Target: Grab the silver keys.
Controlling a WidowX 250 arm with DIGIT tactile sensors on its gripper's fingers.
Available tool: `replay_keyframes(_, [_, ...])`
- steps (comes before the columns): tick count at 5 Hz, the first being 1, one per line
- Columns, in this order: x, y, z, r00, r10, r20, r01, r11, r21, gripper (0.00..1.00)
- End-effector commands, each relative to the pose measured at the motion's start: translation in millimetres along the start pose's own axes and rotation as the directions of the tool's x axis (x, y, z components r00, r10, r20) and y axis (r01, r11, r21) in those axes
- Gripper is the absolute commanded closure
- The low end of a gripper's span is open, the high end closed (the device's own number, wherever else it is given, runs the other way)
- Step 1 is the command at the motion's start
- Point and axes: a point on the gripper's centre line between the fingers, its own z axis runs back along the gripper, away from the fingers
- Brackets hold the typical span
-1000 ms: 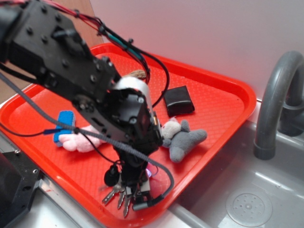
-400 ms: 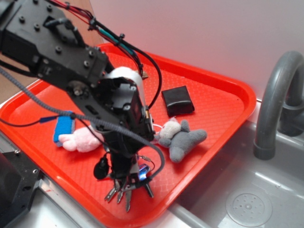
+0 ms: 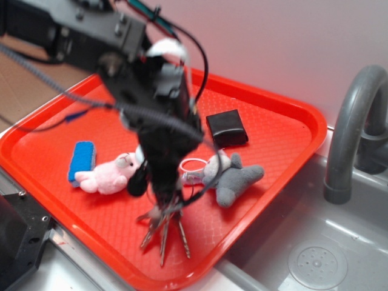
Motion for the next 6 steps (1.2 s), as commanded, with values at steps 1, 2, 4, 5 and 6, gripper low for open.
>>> replay_keyframes(1, [6,68,98,0.904,0.427,-0.033,-0.426,0.904,0.025,1.00])
replay_keyframes(2, [-20,99,137,0.856,0.514,-0.060,-0.513,0.858,0.033,1.00])
replay_keyframes(4, [-42,129,170,0.887,0.461,0.019,-0.459,0.878,0.134,1.00])
replay_keyframes(5, [-33,137,177,0.879,0.476,0.030,-0.475,0.869,0.141,1.00])
replay_keyframes(6, [-21,147,176,0.906,0.416,0.077,-0.423,0.898,0.118,1.00])
